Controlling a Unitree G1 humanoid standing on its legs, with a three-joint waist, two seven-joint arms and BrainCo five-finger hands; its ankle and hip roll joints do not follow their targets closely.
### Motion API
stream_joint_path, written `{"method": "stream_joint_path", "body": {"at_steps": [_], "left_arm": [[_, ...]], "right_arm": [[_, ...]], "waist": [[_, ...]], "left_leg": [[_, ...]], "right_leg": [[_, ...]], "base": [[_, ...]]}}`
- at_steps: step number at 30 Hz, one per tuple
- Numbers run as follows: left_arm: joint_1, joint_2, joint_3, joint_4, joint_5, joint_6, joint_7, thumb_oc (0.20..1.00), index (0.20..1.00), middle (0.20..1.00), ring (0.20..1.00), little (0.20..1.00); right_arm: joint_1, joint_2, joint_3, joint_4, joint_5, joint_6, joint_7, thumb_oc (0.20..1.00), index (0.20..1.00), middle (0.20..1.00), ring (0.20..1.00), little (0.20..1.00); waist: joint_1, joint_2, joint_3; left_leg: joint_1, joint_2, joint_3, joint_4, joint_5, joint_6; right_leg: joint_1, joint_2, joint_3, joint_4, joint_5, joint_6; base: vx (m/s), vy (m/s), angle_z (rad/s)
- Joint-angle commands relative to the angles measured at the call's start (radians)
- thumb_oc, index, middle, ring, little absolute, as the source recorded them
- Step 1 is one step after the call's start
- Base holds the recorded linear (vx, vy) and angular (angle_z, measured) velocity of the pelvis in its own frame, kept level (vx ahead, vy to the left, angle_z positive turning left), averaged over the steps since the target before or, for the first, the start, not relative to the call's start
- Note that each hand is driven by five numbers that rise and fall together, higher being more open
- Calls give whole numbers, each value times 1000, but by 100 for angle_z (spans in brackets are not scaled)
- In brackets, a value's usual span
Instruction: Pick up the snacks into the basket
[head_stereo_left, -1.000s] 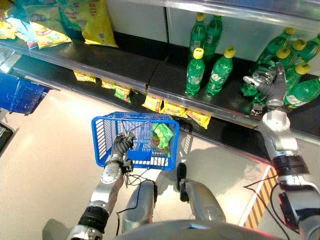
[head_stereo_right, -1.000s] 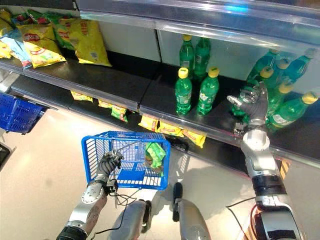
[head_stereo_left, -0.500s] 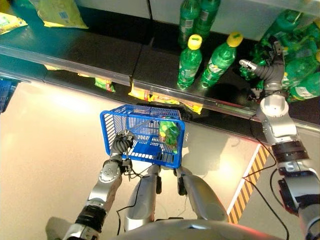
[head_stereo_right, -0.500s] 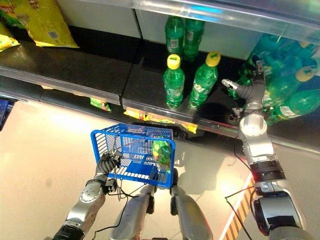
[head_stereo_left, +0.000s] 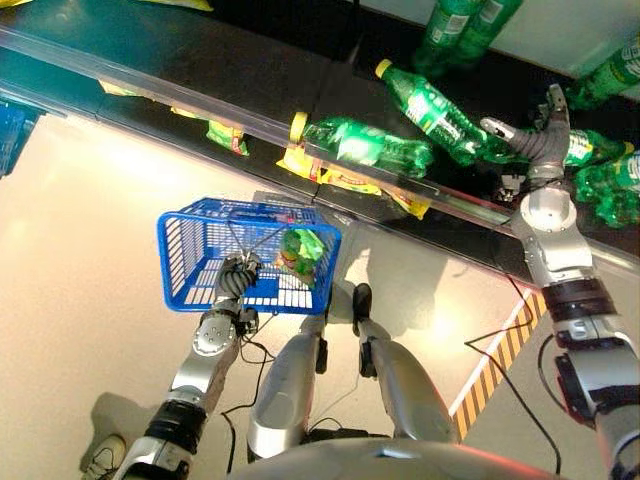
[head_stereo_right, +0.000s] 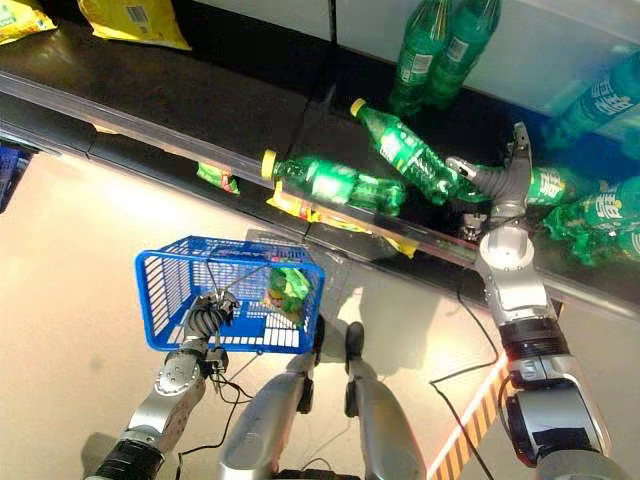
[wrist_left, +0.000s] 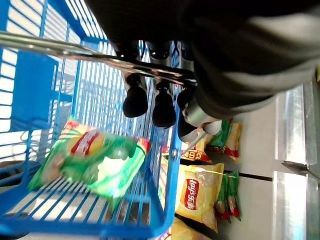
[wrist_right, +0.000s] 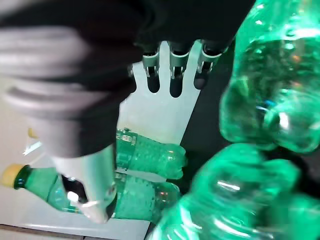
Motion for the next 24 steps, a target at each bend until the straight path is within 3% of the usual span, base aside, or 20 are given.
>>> {"method": "stream_joint_path", "body": {"at_steps": [1,18,24], "left_arm": [[12,21,28,-142,31,-91,14,200,200,200,200,200],[3,14,32,-133,26,-91,24,200,200,200,200,200],[5,25,43,-138,25,-88,22,200,200,200,200,200]], "right_arm": [[-23,-7,3,-27,19,-44,7,1000,1000,1000,1000,1000],[-15,42,18,-31,6,-39,10,1000,1000,1000,1000,1000],[-41,5,67,-42,32,-18,63,1000,1000,1000,1000,1000]], "waist": [[-1,-46,-75],[2,-50,-63],[6,-67,-58]], "left_leg": [[4,22,1,119,-133,-45],[9,17,8,124,-145,-38],[2,20,10,126,-142,-40]], "right_leg": [[-6,-117,39,48,-62,182],[-4,-128,39,45,-57,184],[-8,-127,35,41,-52,186]], "base": [[0,0,0],[0,0,0],[0,0,0]]}}
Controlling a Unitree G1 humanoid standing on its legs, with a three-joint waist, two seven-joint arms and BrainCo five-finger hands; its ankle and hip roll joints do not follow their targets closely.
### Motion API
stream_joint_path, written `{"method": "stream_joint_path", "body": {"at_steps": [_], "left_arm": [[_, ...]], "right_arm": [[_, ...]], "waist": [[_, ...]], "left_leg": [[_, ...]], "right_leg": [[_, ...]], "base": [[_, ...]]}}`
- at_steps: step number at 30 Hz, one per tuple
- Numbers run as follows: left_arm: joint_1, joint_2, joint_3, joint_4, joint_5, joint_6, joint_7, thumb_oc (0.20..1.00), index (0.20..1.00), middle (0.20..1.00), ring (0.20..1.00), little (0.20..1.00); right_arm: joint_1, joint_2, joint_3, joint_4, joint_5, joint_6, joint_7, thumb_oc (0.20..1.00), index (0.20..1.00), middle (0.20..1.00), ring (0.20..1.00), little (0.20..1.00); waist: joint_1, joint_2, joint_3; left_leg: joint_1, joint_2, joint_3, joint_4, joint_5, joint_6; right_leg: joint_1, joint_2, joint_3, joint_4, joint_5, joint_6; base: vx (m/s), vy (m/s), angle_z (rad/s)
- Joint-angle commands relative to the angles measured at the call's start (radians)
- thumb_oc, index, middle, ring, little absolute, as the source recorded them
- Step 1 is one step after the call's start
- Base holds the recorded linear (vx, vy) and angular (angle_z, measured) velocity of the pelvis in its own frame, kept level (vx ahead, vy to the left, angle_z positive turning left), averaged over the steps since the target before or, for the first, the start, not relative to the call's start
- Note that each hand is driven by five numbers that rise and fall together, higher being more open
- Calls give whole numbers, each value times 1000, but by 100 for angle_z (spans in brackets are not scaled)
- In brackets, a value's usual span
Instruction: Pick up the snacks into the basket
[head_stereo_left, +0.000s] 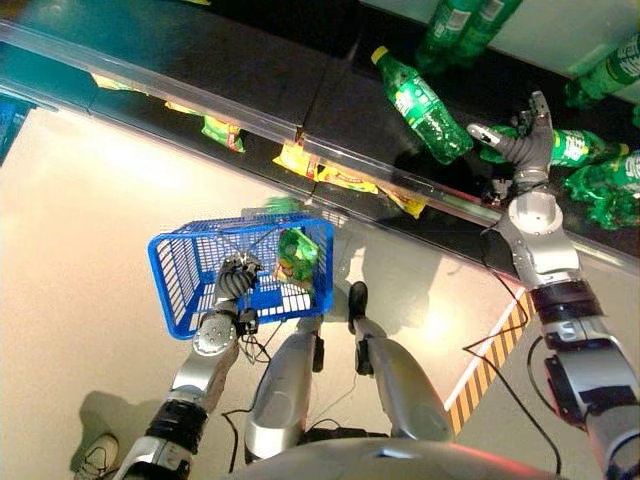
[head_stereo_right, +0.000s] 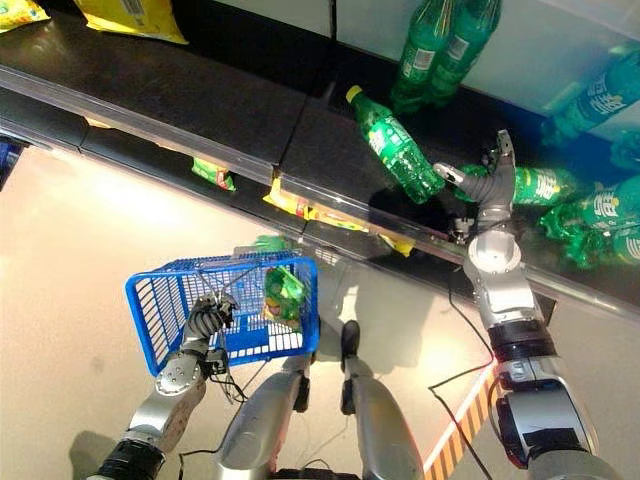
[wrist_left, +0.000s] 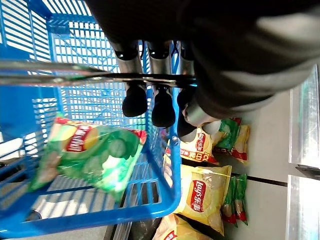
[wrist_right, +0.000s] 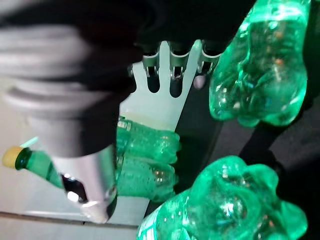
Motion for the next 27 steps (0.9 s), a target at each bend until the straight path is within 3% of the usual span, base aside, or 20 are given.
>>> {"method": "stream_joint_path", "body": {"at_steps": [1,4,6,14,21,27], "left_arm": [[5,31,47,-153,27,-100,7,200,200,200,200,200],[5,33,49,-154,27,-99,7,200,200,200,200,200],[10,43,54,-161,26,-87,5,200,200,200,200,200],[16,66,70,-187,14,-72,-1,200,200,200,200,200],[4,83,79,-189,8,-71,-1,200,200,200,200,200],[-16,91,70,-199,0,-78,-1,200,200,200,200,200]], "right_arm": [[-53,-60,57,-46,29,-9,52,1000,1000,1000,1000,1000],[-69,-81,71,-51,39,-1,62,1000,1000,1000,1000,1000],[-144,-160,132,-47,93,31,99,1000,1000,1000,1000,1000],[-312,-242,247,26,269,60,135,1000,1000,1000,1000,1000],[-429,-287,326,137,376,83,165,1000,1000,1000,1000,1000],[-529,-275,363,330,389,109,167,1000,1000,1000,1000,1000]], "waist": [[6,-61,-62],[5,-66,-60],[12,-91,-54],[33,-126,-43],[60,-160,-34],[82,-165,-24]], "left_leg": [[0,22,11,129,-146,-46],[0,23,11,130,-145,-47],[-1,28,8,135,-144,-53],[-1,38,-3,139,-146,-61],[-11,40,-15,150,-149,-68],[-22,36,-30,157,-150,-70]], "right_leg": [[-8,-126,35,38,-51,186],[-7,-125,34,38,-50,186],[-3,-124,25,38,-47,189],[10,-124,6,34,-42,193],[19,-124,-11,28,-36,200],[23,-127,-28,25,-34,202]], "base": [[0,0,0],[0,0,0],[0,0,0],[3,-1,4],[3,0,9],[0,6,9]]}}
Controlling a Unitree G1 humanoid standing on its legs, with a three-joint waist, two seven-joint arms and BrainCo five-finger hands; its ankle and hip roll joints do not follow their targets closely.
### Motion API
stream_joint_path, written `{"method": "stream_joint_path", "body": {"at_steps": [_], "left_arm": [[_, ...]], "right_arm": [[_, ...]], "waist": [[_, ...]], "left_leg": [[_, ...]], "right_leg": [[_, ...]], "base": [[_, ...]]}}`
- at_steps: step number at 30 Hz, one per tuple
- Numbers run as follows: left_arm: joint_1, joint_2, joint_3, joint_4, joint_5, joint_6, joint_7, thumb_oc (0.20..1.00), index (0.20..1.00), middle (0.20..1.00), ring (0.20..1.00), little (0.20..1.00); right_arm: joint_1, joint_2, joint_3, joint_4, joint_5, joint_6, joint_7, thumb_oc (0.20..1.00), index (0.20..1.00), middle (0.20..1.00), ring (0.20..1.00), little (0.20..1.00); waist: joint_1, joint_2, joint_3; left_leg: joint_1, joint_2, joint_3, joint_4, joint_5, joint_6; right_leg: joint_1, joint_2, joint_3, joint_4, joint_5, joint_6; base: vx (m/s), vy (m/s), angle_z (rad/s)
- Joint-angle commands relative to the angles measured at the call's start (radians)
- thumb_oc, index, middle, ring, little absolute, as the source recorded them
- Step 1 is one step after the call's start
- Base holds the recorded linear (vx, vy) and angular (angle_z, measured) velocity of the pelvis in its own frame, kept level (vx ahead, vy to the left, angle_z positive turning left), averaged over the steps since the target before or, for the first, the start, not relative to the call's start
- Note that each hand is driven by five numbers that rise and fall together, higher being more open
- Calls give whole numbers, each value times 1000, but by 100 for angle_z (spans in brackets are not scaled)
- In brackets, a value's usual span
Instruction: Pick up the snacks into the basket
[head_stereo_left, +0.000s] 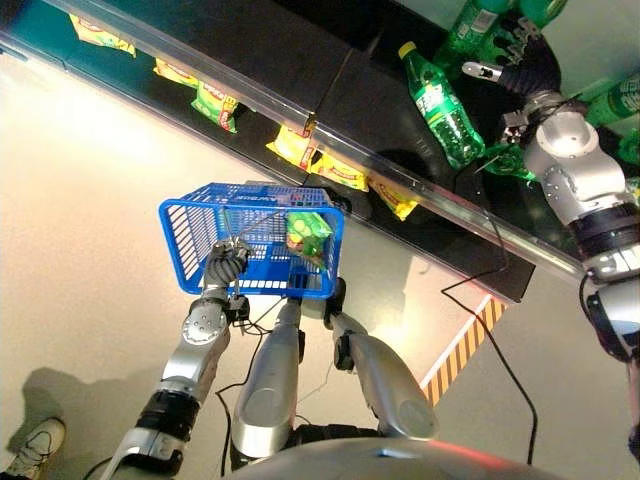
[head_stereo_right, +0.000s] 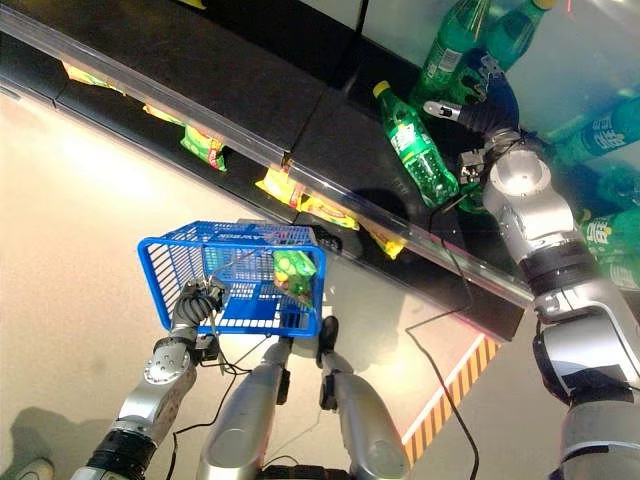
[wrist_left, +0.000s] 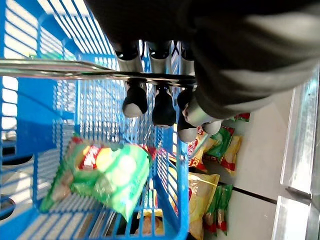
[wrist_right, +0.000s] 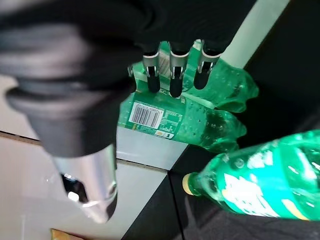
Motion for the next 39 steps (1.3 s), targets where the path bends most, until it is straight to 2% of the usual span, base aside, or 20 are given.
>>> {"method": "stream_joint_path", "body": {"at_steps": [1,10,17,23,27,36,39], "left_arm": [[20,47,28,-161,1,-75,5,200,200,200,200,200],[7,38,25,-178,-10,-71,12,200,200,200,200,200],[-17,29,-7,-184,-6,-61,15,200,200,200,200,200],[-46,29,-31,-176,0,-66,16,200,200,200,200,200],[-59,34,-41,-173,5,-65,20,200,200,200,200,200],[-63,47,-34,-174,12,-64,19,200,200,200,200,200],[-65,51,-35,-182,11,-66,18,200,200,200,200,200]], "right_arm": [[-89,-25,35,73,31,-15,0,1000,1000,1000,1000,1000],[-133,111,-60,471,-86,47,-35,1000,1000,1000,1000,1000],[-152,176,-98,651,-168,68,-42,1000,1000,1000,1000,1000],[-157,241,-106,656,-171,57,-41,1000,1000,1000,1000,1000],[-179,252,-86,643,-180,54,-40,1000,1000,1000,1000,1000],[-223,223,-14,596,-213,49,-9,1000,1000,1000,1000,1000],[-250,226,32,607,-270,58,5,1000,1000,1000,1000,1000]], "waist": [[23,-32,-67],[50,-17,-55],[61,-7,-52],[61,-9,-60],[56,-13,-64],[48,-42,-59],[47,-51,-60]], "left_leg": [[-16,36,23,132,-148,-67],[-25,22,-5,138,-150,-61],[-27,14,-11,143,-156,-55],[-20,11,-12,151,-167,-50],[-20,11,-7,152,-170,-48],[-16,17,6,150,-172,-48],[-17,19,9,151,-172,-50]], "right_leg": [[-6,-129,23,39,-36,202],[-1,-134,2,41,-40,200],[1,-136,-1,41,-43,198],[10,-137,7,40,-49,197],[8,-137,13,40,-47,197],[6,-133,25,36,-38,200],[5,-131,24,34,-36,200]], "base": [[1,-1,10],[14,5,12],[9,10,7],[0,0,0],[0,0,0],[-5,8,-5],[-10,-4,-11]]}}
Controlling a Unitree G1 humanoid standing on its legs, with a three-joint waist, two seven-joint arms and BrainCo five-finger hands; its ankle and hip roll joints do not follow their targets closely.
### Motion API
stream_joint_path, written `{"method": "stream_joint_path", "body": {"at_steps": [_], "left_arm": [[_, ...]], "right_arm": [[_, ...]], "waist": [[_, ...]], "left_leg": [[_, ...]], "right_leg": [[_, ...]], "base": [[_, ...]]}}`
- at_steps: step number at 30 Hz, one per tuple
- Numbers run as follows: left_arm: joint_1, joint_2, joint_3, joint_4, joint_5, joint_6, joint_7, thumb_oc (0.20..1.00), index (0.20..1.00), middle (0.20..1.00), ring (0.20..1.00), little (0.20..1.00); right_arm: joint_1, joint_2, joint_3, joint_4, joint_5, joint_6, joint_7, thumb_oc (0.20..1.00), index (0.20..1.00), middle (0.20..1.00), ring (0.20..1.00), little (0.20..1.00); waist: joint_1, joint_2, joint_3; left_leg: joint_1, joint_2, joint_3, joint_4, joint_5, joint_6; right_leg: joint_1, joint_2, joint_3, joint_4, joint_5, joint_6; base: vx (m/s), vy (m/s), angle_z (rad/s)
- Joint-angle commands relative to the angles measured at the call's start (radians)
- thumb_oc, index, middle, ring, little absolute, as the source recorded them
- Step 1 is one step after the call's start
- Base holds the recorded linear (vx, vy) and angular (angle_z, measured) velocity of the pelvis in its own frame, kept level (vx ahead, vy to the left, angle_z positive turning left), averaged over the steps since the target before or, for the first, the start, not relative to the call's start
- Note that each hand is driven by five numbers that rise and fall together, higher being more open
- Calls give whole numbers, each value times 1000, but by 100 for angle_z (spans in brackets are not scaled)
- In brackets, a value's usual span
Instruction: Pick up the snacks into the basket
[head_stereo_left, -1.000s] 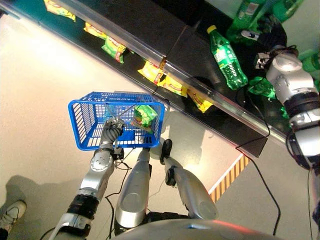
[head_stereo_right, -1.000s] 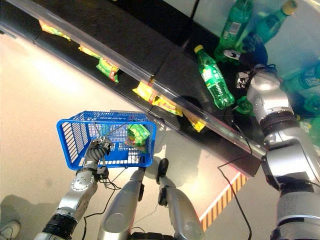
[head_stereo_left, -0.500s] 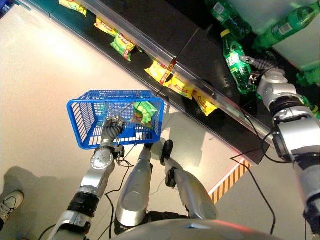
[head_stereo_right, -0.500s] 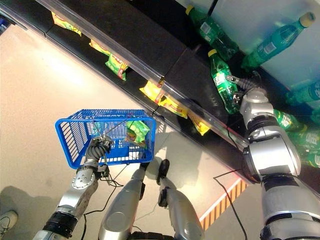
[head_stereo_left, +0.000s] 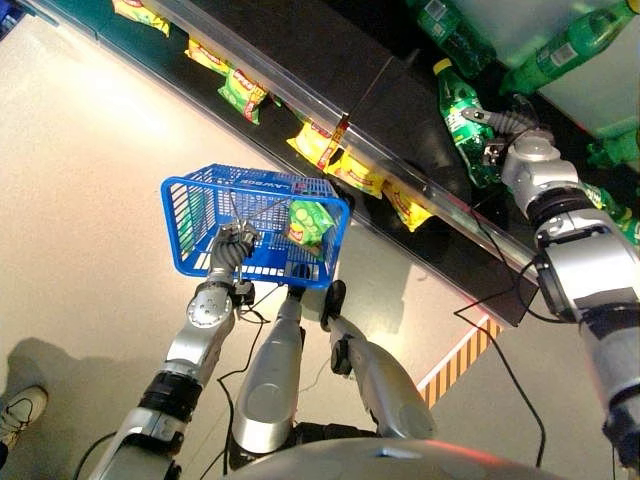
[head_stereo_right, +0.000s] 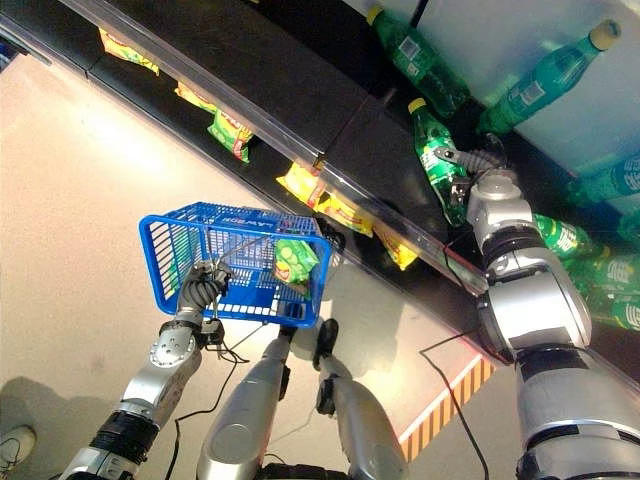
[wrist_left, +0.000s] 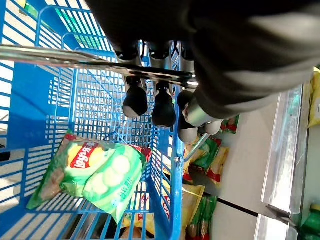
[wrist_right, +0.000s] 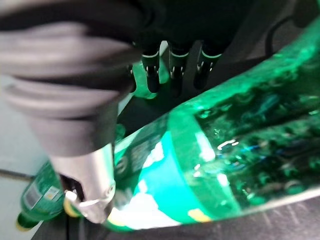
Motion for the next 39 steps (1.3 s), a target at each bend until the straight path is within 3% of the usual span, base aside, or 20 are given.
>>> {"method": "stream_joint_path", "body": {"at_steps": [1,7,14,18,28,31,39], "left_arm": [[17,32,11,-180,22,-71,6,200,200,200,200,200],[14,35,2,-190,25,-72,2,200,200,200,200,200],[-1,44,-8,-210,28,-76,-2,200,200,200,200,200],[-47,42,-30,-249,24,-80,-9,200,200,200,200,200],[-87,25,-39,-280,12,-90,-2,200,200,200,200,200],[-99,14,-55,-285,4,-94,7,200,200,200,200,200],[-120,-4,-66,-288,2,-95,35,200,200,200,200,200]], "right_arm": [[-72,-2,102,-10,-98,-16,15,1000,1000,1000,1000,1000],[-108,51,169,24,-235,5,25,1000,1000,1000,1000,1000],[-113,83,181,59,-309,19,20,1000,1000,1000,1000,1000],[-52,44,133,106,-343,39,17,1000,1000,1000,1000,1000],[38,-3,63,129,-304,43,18,1000,1000,1000,1000,1000],[55,-25,46,140,-284,46,12,200,200,200,200,200],[54,-50,33,144,-263,44,-12,200,200,200,200,200]], "waist": [[-3,-54,-60],[6,-66,-57],[21,-57,-49],[66,-13,-15],[95,23,10],[99,34,10],[86,48,10]], "left_leg": [[-4,25,35,127,-168,-45],[-9,27,27,133,-168,-47],[-25,20,6,137,-165,-47],[-71,-7,-52,152,-153,-49],[-123,-30,-88,176,-154,-47],[-163,-41,-89,202,-165,-39],[-215,-52,-81,250,-183,-27]], "right_leg": [[-15,-132,19,65,-48,185],[-12,-129,9,64,-46,187],[-14,-135,-7,62,-44,190],[-25,-155,-63,68,-46,193],[-49,-168,-109,86,-65,187],[-78,-175,-118,107,-75,183],[-137,-188,-112,160,-93,175]], "base": [[0,0,0],[0,0,0],[-2,-17,6],[14,-70,25],[27,-18,33],[24,-5,9],[4,16,3]]}}
